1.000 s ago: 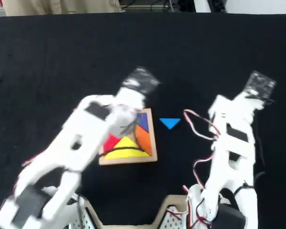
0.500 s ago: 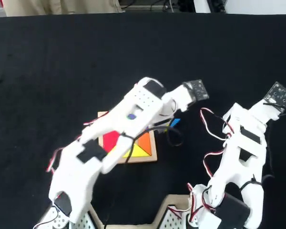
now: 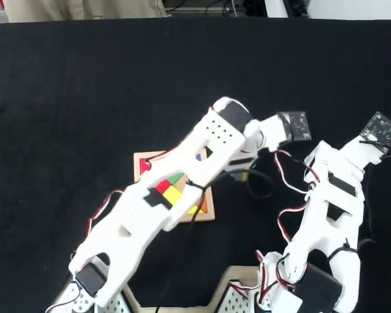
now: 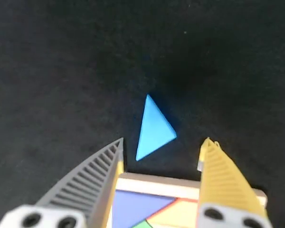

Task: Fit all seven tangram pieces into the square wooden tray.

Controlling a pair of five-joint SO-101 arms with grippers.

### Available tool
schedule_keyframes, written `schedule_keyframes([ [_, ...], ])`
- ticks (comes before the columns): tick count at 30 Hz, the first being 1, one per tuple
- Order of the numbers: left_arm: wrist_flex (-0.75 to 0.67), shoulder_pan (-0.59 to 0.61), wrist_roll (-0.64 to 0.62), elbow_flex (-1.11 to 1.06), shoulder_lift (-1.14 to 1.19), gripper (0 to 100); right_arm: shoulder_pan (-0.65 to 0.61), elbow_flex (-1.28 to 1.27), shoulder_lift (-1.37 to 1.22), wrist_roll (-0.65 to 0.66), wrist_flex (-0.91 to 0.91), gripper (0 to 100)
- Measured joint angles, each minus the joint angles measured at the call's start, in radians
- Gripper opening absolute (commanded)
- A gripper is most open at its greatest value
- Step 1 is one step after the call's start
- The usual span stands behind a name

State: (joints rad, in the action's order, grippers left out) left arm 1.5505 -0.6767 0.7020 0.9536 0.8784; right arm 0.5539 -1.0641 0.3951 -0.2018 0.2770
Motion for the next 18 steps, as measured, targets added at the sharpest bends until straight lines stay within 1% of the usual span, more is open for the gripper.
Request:
schedule_keyframes([
  [7, 0.009, 0.003, 0.003, 0.109, 0.169, 26, 0.0, 0.015, -0.054, 0.0, -0.015, 1.8],
  [9, 0.014, 0.003, 0.012, 0.133, 0.189, 26, 0.0, 0.049, -0.086, 0.0, -0.014, 1.8],
  [13, 0.066, 0.003, 0.077, 0.184, 0.199, 26, 0.0, 0.126, -0.167, 0.0, 0.028, 1.7],
  [18, 0.074, 0.011, 0.094, 0.203, 0.199, 26, 0.0, 0.18, -0.213, 0.0, 0.069, 1.5],
])
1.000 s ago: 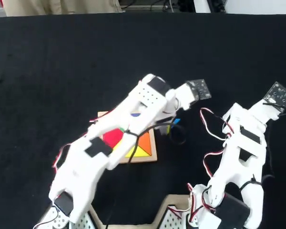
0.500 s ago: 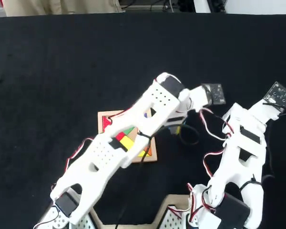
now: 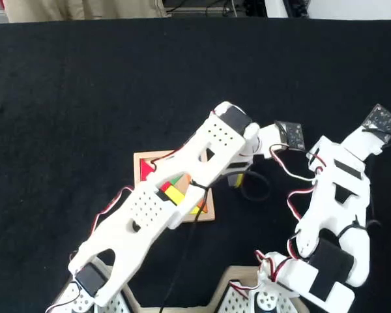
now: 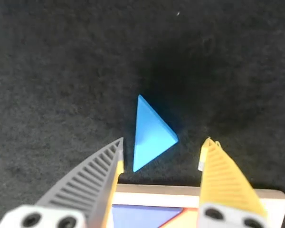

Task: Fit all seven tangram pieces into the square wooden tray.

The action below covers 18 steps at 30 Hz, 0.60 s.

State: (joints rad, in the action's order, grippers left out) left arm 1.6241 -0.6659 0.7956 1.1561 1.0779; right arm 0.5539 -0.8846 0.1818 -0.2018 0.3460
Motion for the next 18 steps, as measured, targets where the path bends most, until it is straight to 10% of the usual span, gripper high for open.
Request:
schedule_keyframes([
  [18, -0.055, 0.014, 0.063, 0.009, 0.071, 26, -0.031, 0.0, 0.003, 0.0, 0.0, 1.5],
])
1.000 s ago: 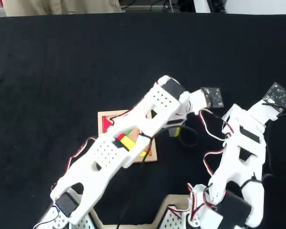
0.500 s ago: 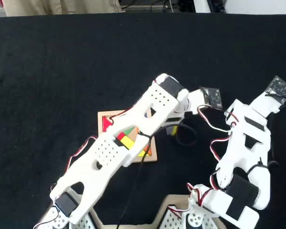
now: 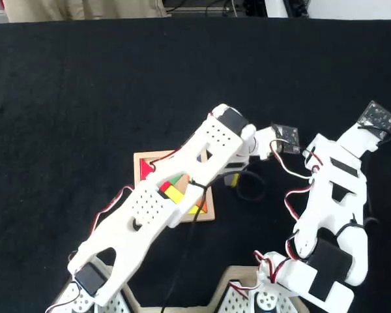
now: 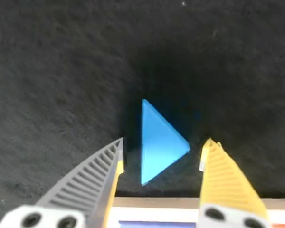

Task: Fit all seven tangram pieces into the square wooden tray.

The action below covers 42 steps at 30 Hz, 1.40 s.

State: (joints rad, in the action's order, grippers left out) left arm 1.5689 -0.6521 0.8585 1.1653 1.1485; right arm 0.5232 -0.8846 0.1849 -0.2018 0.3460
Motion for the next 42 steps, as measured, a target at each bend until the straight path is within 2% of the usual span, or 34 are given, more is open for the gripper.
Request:
schedule_keyframes([
  [18, -0.011, -0.002, 0.006, 0.089, 0.046, 24, -0.009, 0.0, 0.0, 0.025, 0.0, 1.5],
  [25, -0.011, -0.014, 0.005, 0.089, 0.048, 3, -0.009, 0.0, 0.0, 0.025, 0.0, 1.5],
  [35, 0.002, -0.017, 0.003, 0.089, 0.049, 4, -0.011, 0.0, 0.0, 0.025, 0.0, 1.5],
  [42, 0.155, -0.031, 0.0, 0.18, 0.052, 4, -0.011, 0.002, 0.0, 0.025, 0.0, 1.5],
])
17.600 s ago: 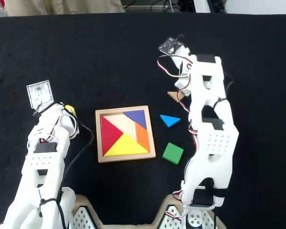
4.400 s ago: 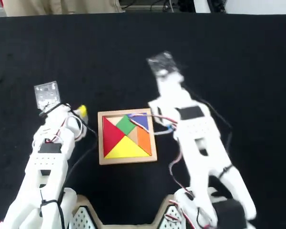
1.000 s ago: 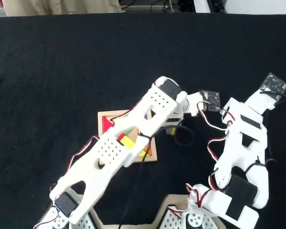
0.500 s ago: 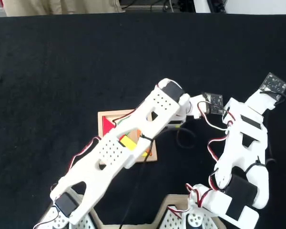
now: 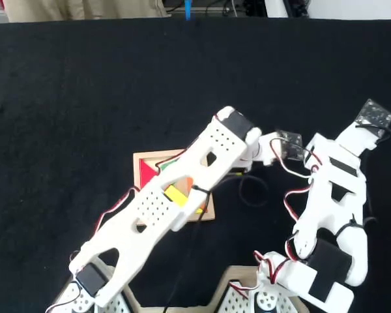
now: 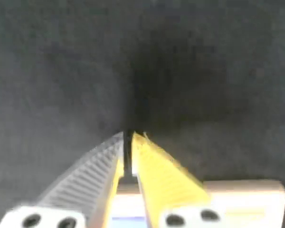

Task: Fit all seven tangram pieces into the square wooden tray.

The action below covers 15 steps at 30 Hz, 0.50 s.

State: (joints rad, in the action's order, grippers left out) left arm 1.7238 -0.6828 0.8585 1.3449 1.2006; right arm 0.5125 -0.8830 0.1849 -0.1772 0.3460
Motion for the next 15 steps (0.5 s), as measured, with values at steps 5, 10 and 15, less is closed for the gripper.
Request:
schedule_keyframes([
  [5, 0.023, -0.005, -0.091, 0.098, 0.0, 4, 0.0, 0.0, 0.0, 0.0, 0.0, 1.5],
  [10, 0.025, -0.014, -0.143, 0.11, 0.0, 4, 0.0, 0.0, 0.0, 0.0, 0.0, 1.5],
  [15, 0.025, -0.017, -0.149, 0.114, 0.0, 4, 0.0, 0.0, 0.0, 0.0, 0.0, 1.5],
])
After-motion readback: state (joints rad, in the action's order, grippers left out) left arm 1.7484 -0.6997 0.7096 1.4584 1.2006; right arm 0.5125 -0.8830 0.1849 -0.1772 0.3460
